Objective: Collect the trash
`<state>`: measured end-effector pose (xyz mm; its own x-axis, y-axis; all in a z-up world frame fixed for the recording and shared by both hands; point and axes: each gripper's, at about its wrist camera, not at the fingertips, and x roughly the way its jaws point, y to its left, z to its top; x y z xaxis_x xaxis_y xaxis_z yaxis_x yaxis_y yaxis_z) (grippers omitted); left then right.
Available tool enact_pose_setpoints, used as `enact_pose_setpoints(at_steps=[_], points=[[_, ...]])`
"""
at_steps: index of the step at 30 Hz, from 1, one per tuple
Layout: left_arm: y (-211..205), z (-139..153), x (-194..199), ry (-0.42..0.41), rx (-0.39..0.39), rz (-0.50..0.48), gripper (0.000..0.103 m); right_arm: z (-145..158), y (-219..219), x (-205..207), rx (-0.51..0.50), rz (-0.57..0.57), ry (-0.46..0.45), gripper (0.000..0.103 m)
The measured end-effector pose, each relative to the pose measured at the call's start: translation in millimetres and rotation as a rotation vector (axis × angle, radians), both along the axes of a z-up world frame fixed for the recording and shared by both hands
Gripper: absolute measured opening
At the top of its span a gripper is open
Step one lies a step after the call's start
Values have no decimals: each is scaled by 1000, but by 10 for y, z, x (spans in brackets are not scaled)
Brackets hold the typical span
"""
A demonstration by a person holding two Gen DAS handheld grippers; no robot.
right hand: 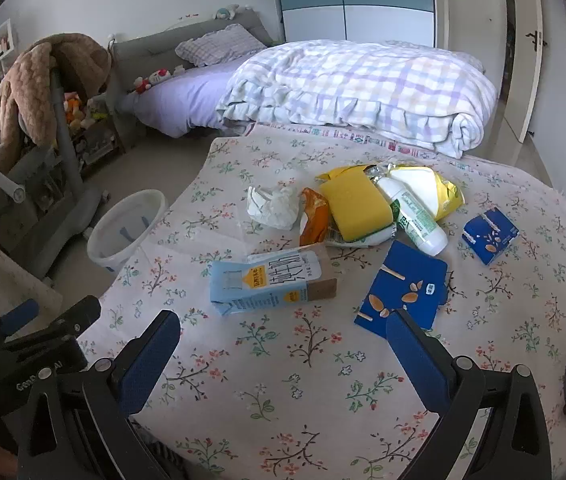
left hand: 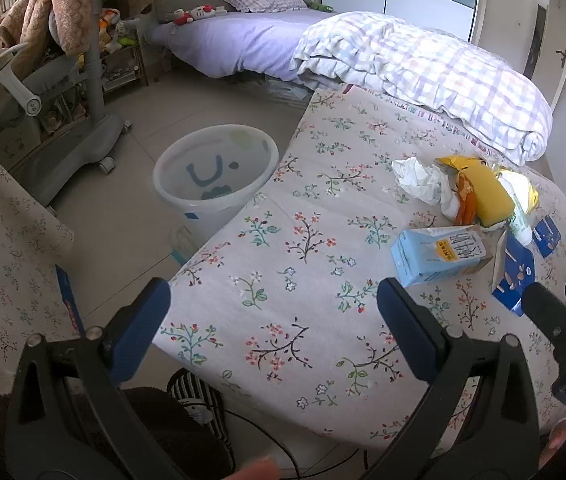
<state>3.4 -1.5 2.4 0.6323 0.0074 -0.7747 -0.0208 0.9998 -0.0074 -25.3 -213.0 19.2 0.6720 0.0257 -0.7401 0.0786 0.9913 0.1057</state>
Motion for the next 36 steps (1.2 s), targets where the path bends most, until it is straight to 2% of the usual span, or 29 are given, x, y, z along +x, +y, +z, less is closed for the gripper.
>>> enact_pose_setpoints(at_steps=[36], points=[[24,30,6,-5,-7,2,102,-17,-16,5,8,-8,5,103]])
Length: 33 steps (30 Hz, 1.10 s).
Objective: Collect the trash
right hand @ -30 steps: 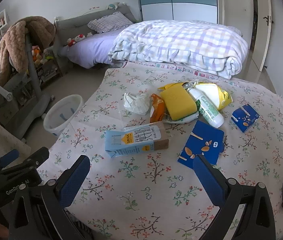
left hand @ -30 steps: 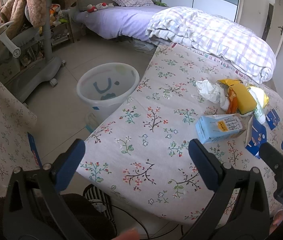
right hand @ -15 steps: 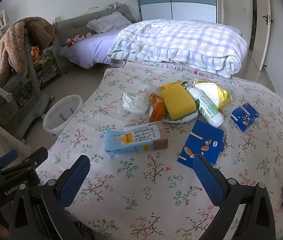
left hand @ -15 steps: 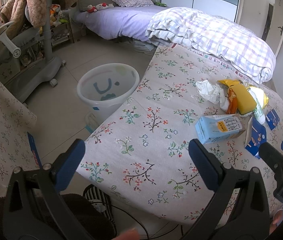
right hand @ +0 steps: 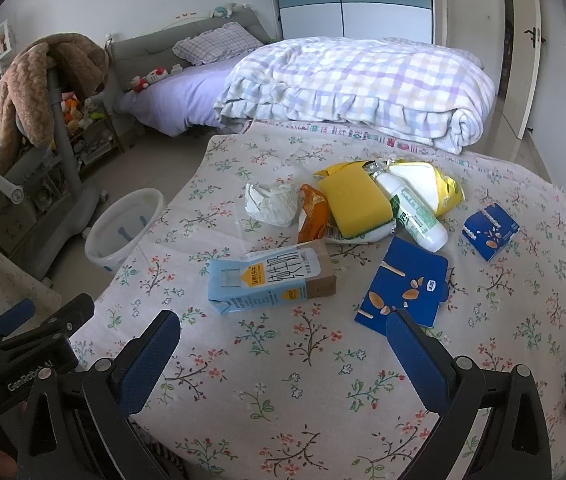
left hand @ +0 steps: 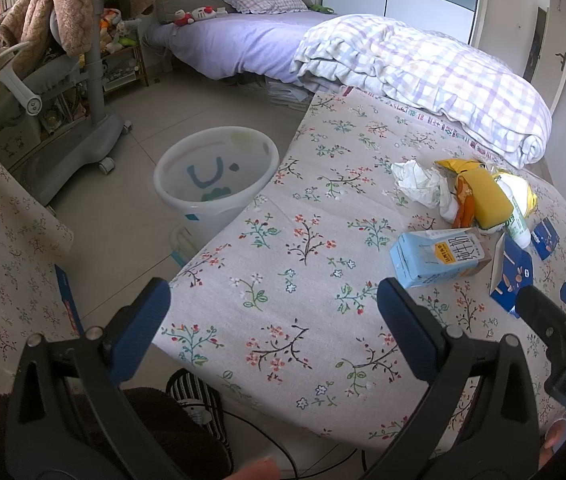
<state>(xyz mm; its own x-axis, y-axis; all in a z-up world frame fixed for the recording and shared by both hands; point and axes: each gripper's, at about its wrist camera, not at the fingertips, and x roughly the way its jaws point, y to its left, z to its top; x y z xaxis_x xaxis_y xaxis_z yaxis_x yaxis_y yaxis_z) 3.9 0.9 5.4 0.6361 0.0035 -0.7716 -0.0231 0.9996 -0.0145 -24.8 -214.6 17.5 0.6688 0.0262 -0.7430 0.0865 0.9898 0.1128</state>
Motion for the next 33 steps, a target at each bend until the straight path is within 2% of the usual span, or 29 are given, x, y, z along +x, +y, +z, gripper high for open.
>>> enact_pose_setpoints(at_steps=[33], points=[[5,-3,-9,-1,1,-2,102,-31,-45,8,4,-11,8,103]])
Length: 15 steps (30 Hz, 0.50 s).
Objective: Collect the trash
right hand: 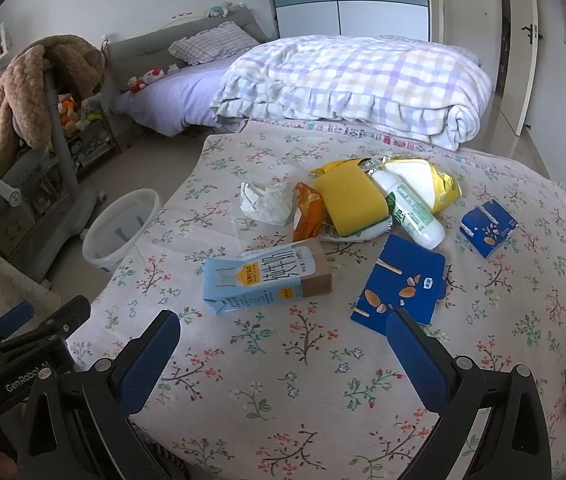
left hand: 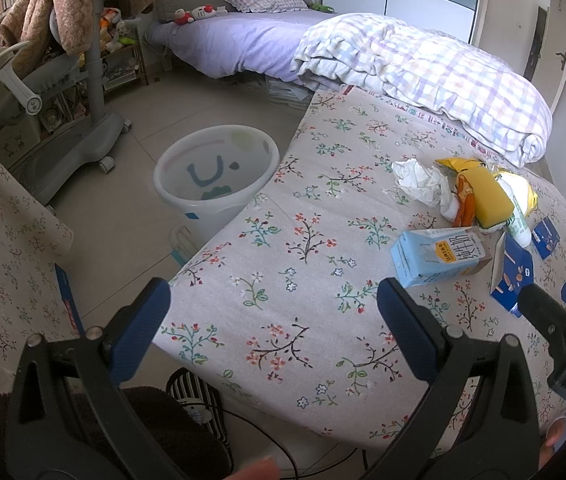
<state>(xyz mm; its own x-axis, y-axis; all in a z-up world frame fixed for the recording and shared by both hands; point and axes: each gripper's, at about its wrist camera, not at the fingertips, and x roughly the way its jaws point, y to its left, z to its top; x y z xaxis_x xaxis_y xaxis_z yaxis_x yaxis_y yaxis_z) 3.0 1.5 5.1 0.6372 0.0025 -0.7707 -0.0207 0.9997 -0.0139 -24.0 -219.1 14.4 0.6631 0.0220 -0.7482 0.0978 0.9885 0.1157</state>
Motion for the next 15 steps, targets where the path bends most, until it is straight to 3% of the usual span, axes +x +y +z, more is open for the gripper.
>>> enact_pose_setpoints(at_steps=[15], points=[[-52,-3,1,-1,-7,-21,102,40,-194,-37,6,-41,4,103]])
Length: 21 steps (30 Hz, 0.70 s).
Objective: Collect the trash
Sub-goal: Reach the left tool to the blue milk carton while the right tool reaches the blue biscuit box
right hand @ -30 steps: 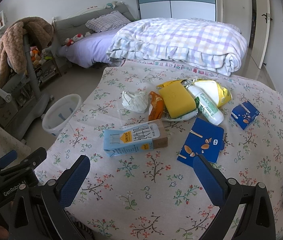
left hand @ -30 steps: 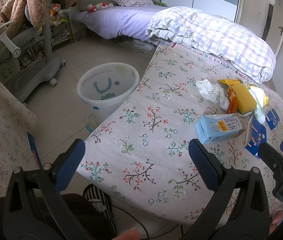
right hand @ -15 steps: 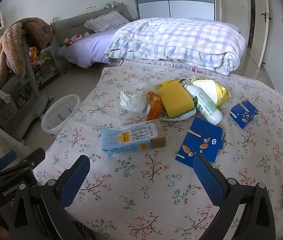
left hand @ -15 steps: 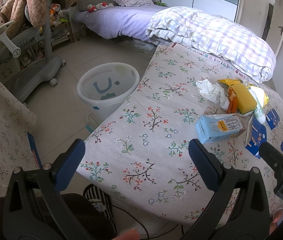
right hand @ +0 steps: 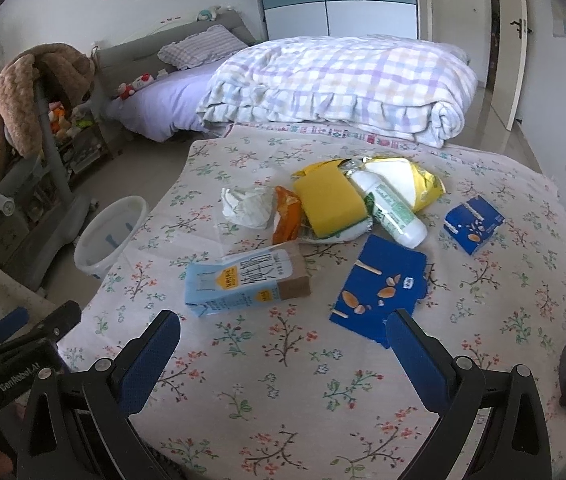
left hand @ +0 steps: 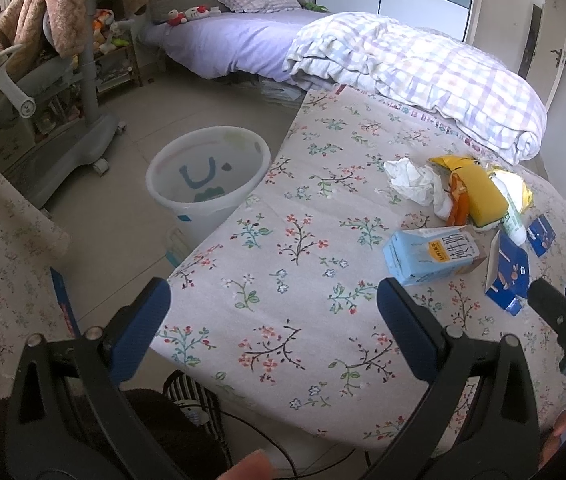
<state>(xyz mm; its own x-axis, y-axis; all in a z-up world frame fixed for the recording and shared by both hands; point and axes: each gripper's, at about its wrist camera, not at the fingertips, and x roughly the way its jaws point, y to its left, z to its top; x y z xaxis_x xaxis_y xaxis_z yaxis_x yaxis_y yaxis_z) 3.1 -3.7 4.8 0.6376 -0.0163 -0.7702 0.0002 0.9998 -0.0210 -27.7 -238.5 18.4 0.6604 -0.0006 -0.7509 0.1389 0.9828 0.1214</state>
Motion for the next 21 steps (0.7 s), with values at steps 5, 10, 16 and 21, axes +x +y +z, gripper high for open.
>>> enact_pose_setpoints(at_steps=[5,10,16,21], points=[[-86,-7,43,10,-2,-29,102,-15,-149,-34,13,-17,17,103],[-270,-4,89,15,9,-95,102,-90,-381,-82,35,-55,56,103],[-553,-70,213,68,10,-208,102,-174,-799,-192,90,-135,84,103],[-902,-168,416,124,32,-335,102,-259,-1126,-266,104,-209,110,103]])
